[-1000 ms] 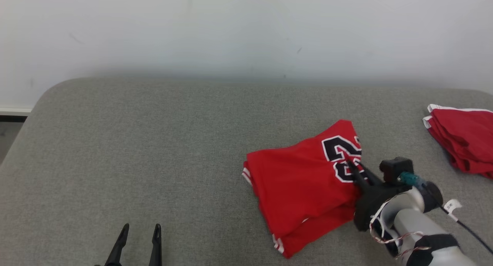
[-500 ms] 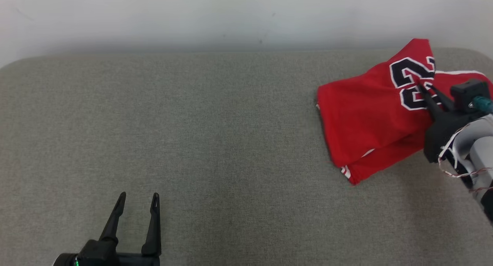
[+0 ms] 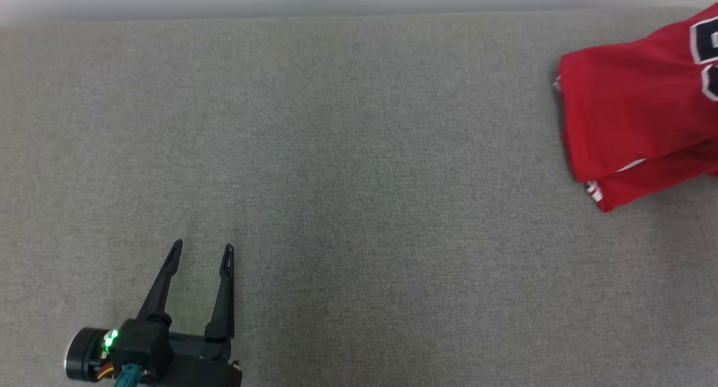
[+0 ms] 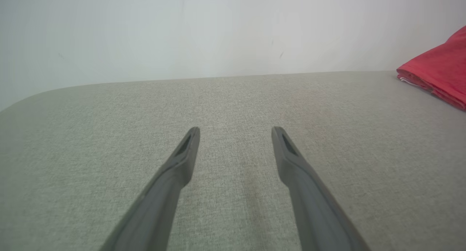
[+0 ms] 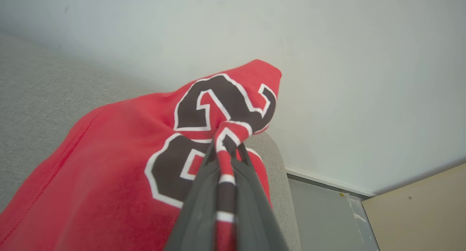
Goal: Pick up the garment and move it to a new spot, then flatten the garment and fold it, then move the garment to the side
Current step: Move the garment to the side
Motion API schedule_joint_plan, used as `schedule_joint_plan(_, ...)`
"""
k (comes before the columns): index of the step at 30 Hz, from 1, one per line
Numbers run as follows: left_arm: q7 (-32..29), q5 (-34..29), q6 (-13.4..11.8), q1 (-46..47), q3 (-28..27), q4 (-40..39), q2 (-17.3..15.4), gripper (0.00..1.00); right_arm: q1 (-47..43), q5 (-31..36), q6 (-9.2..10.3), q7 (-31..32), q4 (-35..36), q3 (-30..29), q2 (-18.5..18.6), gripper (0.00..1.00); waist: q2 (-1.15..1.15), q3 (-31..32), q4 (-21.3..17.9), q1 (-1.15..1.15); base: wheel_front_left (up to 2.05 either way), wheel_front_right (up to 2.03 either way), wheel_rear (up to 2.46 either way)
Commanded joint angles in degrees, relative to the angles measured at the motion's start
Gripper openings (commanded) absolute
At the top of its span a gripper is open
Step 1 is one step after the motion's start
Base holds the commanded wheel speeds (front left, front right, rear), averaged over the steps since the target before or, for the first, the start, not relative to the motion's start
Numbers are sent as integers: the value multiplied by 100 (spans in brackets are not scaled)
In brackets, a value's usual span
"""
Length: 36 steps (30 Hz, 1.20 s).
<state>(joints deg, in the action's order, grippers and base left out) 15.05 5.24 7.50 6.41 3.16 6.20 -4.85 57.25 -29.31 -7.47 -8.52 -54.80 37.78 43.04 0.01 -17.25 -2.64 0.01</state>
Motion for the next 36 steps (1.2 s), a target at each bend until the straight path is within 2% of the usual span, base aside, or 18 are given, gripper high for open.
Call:
schedule_joint_plan(1,17,-50,-4,122,12,-50,-41,100,103,-4,0,-6,-33,12,65,0,-1,-157,-22,-1,0,0,0)
schedule_joint_plan(12,17,-118,-4,256,104,-306,-132,100,724,103,0,173,-499,434,710,0,-1,-504,69,-1,0,0,0)
schedule_joint_plan(24,17,-141,-4,336,53,-435,-130,100,998,148,-1,325,-817,664,869,0,-1,-646,51,-1,0,0,0)
schedule_joint_plan(25,17,-140,-4,333,54,-434,-128,100,1006,135,0,328,-852,667,874,5,-1,-655,48,-1,0,0,0)
schedule_joint_plan(26,17,-135,-4,328,49,-432,-124,100,1031,150,0,282,-889,659,888,37,-1,-662,45,-1,0,0,0)
schedule_joint_plan(27,17,-135,-4,333,44,-426,-119,100,1062,167,-1,266,-950,654,887,100,-1,-663,42,-1,0,0,0)
schedule_joint_plan(36,17,-86,-4,259,12,-274,-49,100,1178,181,-1,-130,-1427,495,749,100,-1,-392,55,-1,0,0,0)
